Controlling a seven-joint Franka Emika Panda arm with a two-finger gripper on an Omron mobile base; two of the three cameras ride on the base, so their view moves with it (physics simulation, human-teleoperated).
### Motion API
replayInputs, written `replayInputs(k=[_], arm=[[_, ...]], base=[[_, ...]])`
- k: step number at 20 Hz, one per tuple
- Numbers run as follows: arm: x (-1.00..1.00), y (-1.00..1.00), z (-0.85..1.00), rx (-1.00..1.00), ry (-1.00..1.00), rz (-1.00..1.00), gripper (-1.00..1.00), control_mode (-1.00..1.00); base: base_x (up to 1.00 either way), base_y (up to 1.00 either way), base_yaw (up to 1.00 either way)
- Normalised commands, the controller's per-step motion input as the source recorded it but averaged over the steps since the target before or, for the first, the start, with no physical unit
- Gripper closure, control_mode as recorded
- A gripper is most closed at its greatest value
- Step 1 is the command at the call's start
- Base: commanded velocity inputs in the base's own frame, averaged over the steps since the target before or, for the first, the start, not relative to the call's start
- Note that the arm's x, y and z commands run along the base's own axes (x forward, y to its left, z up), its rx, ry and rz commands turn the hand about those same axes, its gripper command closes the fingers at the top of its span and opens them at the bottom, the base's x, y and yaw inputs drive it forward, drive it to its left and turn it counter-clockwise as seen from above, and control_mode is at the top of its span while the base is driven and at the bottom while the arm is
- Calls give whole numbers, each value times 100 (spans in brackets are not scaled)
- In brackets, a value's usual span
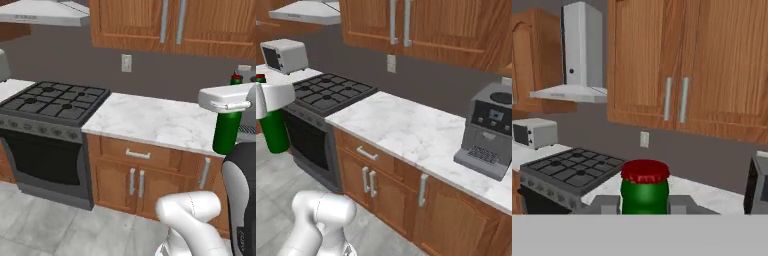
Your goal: Get the candle and the beer from the cabinet and move them to the dining counter.
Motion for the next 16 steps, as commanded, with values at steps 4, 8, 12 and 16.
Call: replayInputs(k=[4,8,12,16], arm=[[0,0,0,0,0,0,100,100],[0,0,0,0,0,0,100,100],[0,0,0,0,0,0,100,100],[0,0,0,0,0,0,100,100]], base=[[-23,92,83],[-19,71,90],[-9,52,94],[0,34,92]])
